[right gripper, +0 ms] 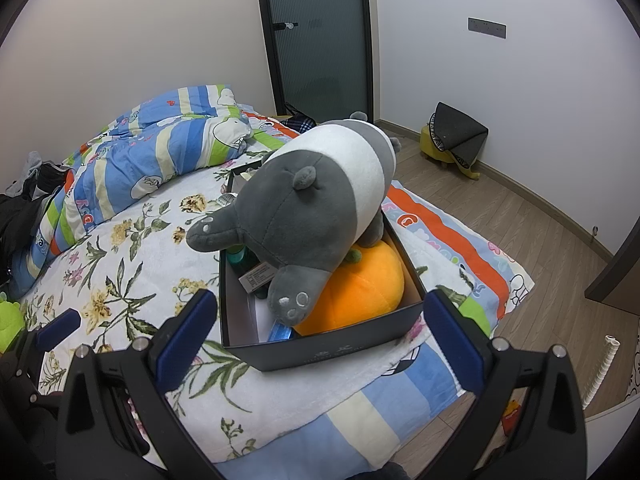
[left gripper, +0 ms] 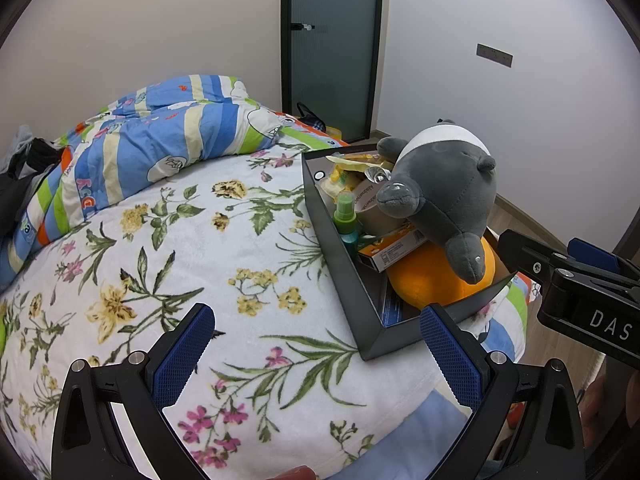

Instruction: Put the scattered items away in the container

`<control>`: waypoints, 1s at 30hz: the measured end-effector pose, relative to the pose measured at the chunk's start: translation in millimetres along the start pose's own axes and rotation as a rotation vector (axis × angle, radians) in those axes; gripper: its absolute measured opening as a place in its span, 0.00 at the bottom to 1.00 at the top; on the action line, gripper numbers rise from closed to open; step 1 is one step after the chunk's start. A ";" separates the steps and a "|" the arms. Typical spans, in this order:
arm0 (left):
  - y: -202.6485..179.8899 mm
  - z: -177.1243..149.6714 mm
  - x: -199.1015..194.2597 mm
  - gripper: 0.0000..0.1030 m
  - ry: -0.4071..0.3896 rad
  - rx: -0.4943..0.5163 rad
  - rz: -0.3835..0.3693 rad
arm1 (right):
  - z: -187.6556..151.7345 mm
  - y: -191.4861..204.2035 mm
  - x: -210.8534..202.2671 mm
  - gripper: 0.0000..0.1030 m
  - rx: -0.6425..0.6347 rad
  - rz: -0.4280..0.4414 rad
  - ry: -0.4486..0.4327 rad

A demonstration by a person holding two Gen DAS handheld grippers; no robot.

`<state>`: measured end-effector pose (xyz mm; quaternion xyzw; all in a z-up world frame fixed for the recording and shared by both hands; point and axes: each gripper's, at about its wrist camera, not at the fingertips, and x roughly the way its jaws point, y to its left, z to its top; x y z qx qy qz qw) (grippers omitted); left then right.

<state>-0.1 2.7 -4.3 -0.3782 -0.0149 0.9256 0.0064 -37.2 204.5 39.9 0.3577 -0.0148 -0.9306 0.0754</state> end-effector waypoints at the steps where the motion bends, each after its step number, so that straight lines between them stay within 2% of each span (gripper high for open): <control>1: 0.3 0.3 -0.3 1.00 0.000 0.000 0.000 | 0.8 0.5 -0.2 1.00 0.000 0.000 0.000; 30: 2.4 3.7 -1.7 1.00 -0.001 -0.006 0.005 | -0.7 0.3 -0.8 1.00 0.001 0.005 0.000</control>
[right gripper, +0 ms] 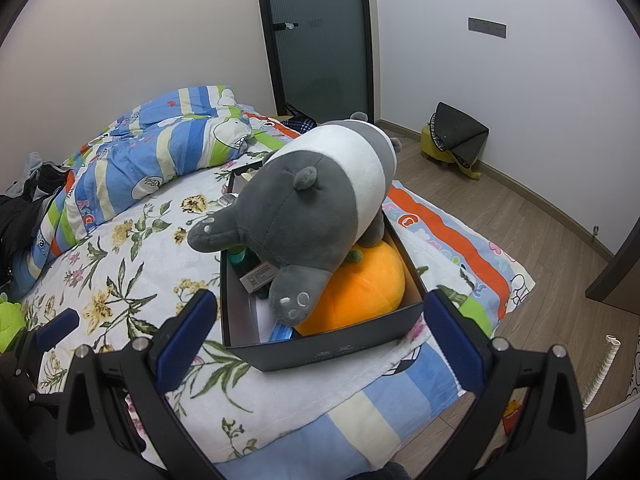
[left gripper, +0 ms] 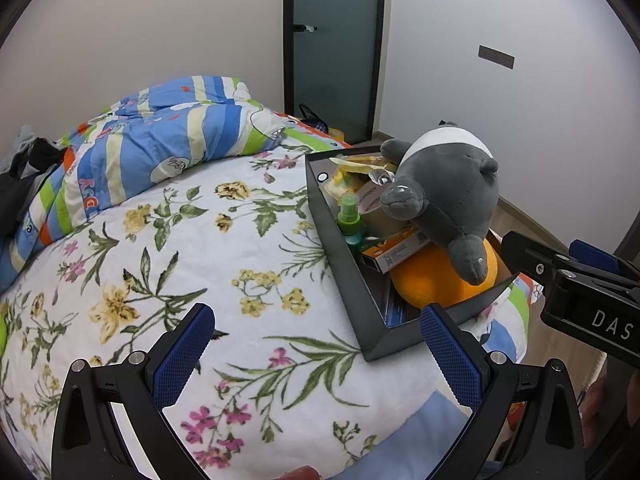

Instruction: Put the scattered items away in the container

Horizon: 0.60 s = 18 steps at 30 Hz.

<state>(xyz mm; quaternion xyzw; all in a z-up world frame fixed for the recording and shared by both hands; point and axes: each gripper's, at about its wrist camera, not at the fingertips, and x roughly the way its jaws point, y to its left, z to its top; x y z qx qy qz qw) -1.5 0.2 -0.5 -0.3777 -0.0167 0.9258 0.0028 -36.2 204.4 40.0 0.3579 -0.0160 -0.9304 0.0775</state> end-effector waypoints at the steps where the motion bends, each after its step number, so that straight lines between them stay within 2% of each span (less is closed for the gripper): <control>1: 3.4 2.0 -1.3 1.00 -0.001 -0.001 0.002 | 0.7 0.7 -1.0 1.00 -0.001 0.000 -0.001; 18: 26.4 -3.4 -7.7 1.00 -0.017 -0.026 0.043 | -5.2 15.6 2.9 1.00 -0.016 0.028 -0.003</control>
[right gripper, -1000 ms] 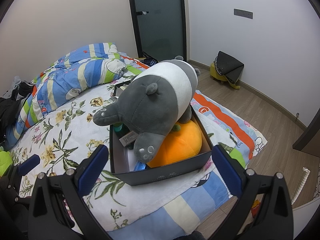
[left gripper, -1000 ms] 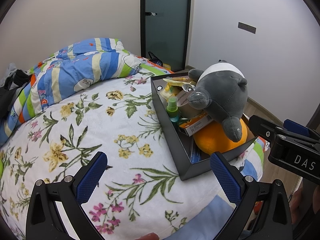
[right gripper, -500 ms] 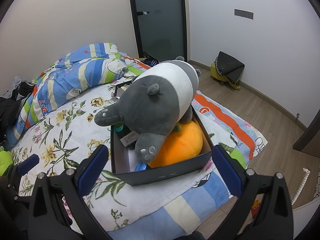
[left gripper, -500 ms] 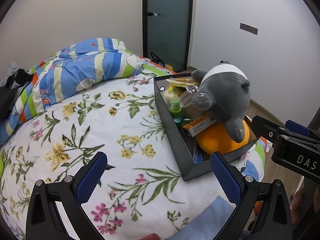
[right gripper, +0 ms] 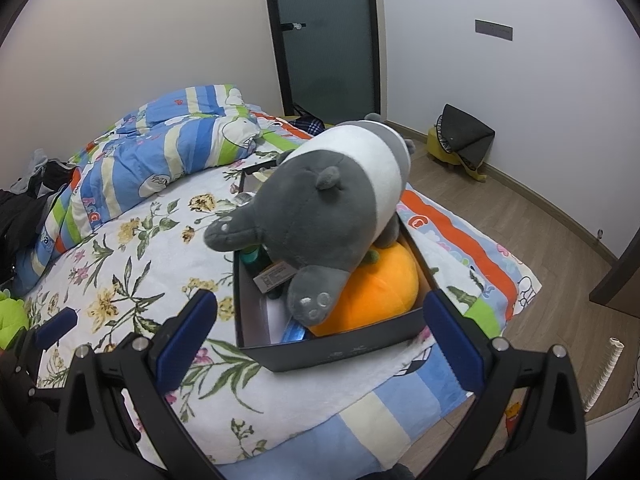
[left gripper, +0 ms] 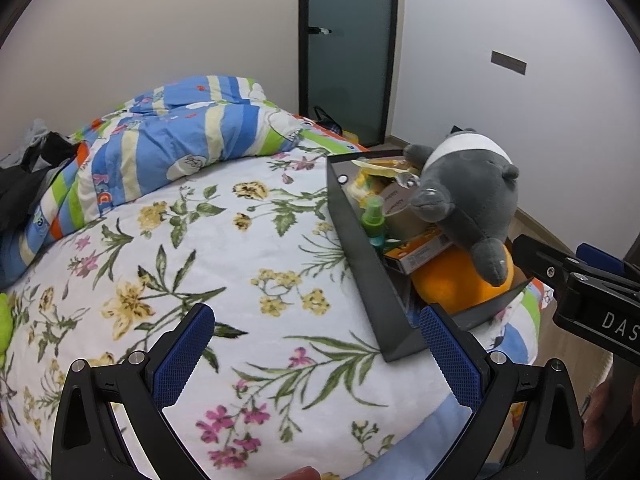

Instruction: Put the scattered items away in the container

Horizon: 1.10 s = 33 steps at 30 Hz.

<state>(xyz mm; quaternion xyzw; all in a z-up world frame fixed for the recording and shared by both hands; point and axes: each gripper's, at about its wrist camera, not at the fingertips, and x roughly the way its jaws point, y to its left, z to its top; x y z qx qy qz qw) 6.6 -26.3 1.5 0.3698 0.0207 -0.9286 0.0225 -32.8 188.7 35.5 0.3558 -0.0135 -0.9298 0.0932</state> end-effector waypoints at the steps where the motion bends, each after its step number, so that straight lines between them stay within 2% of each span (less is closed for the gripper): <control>1: 3.9 -1.2 0.2 1.00 0.001 -0.004 0.005 | -1.4 3.7 0.6 1.00 -0.005 0.005 0.001; 24: 119.8 -33.3 -7.0 0.99 0.003 -0.136 0.169 | -31.5 120.9 22.3 1.00 -0.156 0.156 0.030; 33: 180.4 -57.2 -9.1 1.00 0.013 -0.194 0.275 | -48.8 178.0 36.1 1.00 -0.205 0.234 0.042</control>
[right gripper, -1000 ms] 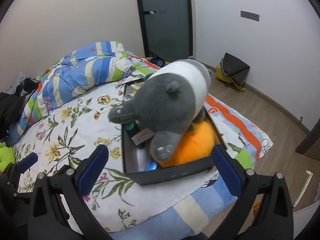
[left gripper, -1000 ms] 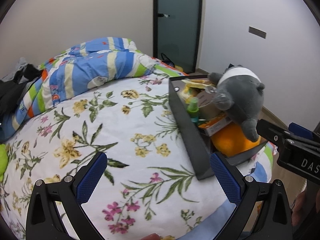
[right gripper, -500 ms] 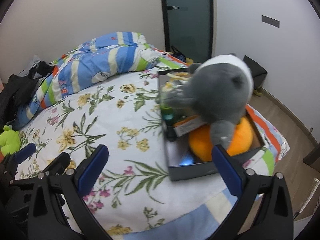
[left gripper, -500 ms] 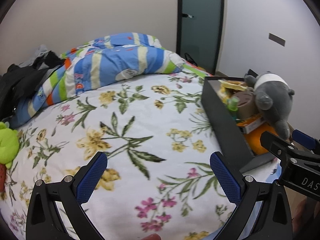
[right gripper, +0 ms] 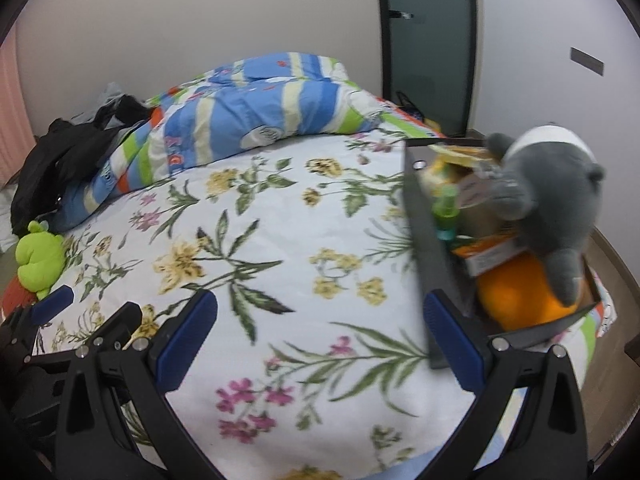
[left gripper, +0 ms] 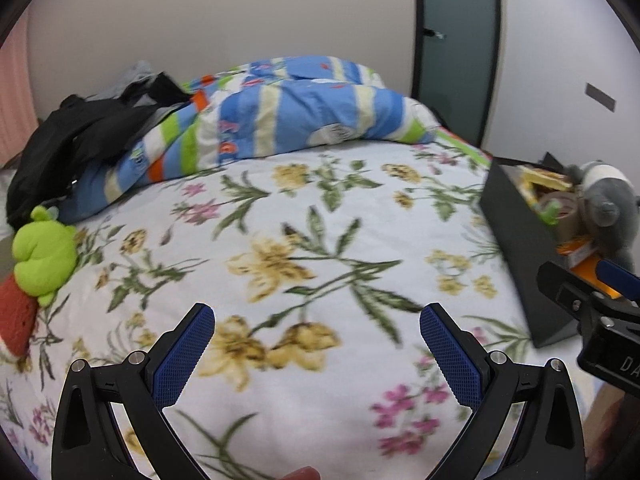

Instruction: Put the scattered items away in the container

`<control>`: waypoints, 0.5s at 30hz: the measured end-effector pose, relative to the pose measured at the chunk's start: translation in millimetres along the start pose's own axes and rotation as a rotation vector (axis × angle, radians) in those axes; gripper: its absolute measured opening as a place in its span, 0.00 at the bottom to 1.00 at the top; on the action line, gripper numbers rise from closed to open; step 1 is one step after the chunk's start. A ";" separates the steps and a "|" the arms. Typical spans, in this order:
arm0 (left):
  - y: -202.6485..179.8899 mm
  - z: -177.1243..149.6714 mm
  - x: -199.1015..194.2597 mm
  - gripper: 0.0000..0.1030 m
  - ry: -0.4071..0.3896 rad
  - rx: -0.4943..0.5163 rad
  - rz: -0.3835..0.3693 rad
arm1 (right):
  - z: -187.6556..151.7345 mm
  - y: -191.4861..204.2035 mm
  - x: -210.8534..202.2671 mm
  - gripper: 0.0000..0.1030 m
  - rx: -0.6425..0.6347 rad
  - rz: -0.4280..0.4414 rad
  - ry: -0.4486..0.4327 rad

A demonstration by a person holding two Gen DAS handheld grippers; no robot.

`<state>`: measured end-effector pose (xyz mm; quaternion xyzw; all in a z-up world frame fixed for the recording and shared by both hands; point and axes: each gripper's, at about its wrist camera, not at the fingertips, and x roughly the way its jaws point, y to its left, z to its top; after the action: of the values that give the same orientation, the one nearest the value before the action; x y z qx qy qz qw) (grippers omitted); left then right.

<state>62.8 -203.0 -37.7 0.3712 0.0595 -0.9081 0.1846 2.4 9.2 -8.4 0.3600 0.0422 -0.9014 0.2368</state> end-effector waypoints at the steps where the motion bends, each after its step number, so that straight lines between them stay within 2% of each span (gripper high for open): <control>1: 7.1 -2.7 2.5 1.00 0.003 -0.005 0.015 | -2.1 4.9 4.0 1.00 -0.002 0.006 0.003; 7: 49.1 -27.8 26.3 1.00 0.048 -0.044 0.085 | -29.1 34.6 42.1 1.00 -0.011 0.051 0.045; 11: 63.2 -46.3 42.2 0.99 0.077 -0.061 0.120 | -54.2 58.8 75.3 1.00 -0.053 0.065 0.093; 15: 71.2 -56.1 54.0 1.00 0.096 -0.076 0.136 | -65.5 67.1 88.1 1.00 -0.050 0.079 0.102</control>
<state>91.0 -270.8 -113.4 0.4103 0.0772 -0.8717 0.2566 18.9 -68.8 -109.3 0.4010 0.0622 -0.8704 0.2788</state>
